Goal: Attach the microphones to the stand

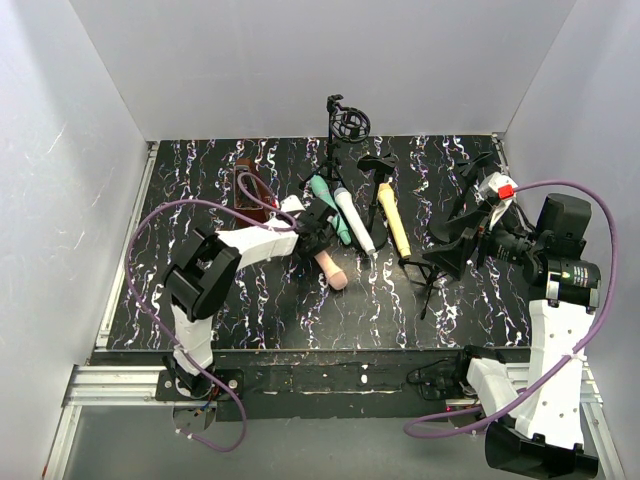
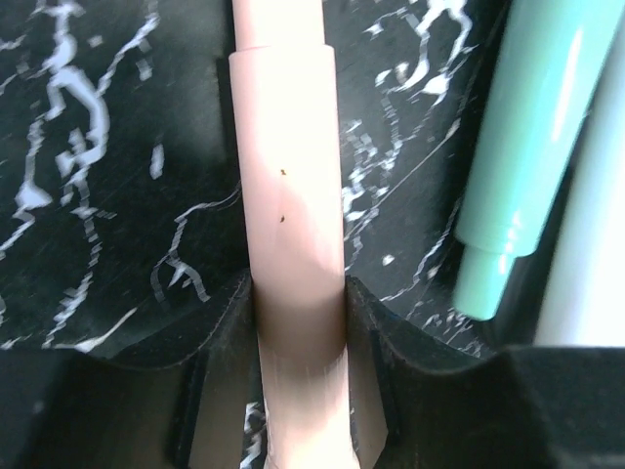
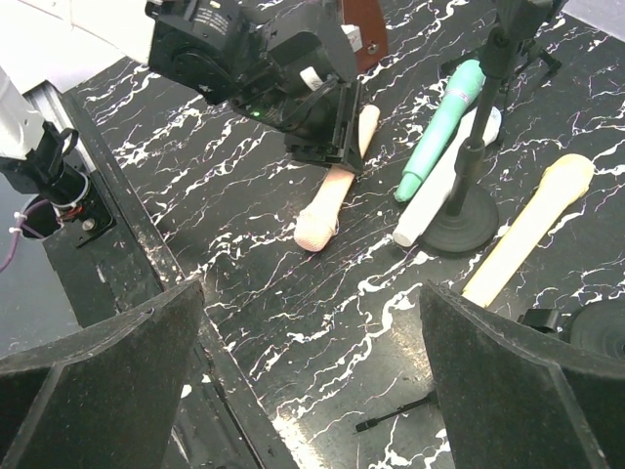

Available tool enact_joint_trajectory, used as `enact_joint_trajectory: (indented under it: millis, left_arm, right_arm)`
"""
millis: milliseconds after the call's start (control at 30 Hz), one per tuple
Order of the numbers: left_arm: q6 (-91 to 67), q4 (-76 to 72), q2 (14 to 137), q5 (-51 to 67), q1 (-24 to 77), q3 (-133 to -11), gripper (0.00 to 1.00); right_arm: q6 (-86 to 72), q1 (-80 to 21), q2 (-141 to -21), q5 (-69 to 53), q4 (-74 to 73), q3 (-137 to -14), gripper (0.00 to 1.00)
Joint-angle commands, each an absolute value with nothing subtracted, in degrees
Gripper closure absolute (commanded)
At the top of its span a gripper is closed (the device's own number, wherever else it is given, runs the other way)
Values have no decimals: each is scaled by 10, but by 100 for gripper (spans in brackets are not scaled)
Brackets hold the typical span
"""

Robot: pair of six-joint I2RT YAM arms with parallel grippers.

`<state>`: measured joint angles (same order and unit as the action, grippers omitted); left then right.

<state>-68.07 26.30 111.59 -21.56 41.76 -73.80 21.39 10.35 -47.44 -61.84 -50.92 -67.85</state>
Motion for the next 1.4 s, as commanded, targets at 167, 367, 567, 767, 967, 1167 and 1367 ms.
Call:
enact_joint_trajectory:
  millis: [167, 367, 567, 767, 967, 1167, 1367]
  left_arm:
    - [-626, 282, 948, -196, 425, -628, 98]
    - [-576, 268, 830, -153, 426, -570, 100]
    - [-534, 208, 715, -84, 427, -513, 100]
    - [-516, 116, 635, -35, 430, -480, 100]
    - [-501, 69, 630, 0, 432, -533, 100]
    - [-480, 42, 664, 32, 453, -613, 100]
    - [-474, -16, 680, -13, 510, -633, 100]
  right_arm:
    - [236, 101, -468, -650, -527, -691, 2]
    - [272, 99, -472, -668, -566, -709, 2]
    - [326, 90, -480, -686, -627, -740, 2]
    - [334, 75, -490, -692, -661, -772, 2]
    - [303, 37, -530, -700, -671, -816, 2]
    - [258, -27, -578, -704, -666, -871, 2]
    - [133, -73, -592, -697, -568, -874, 2]
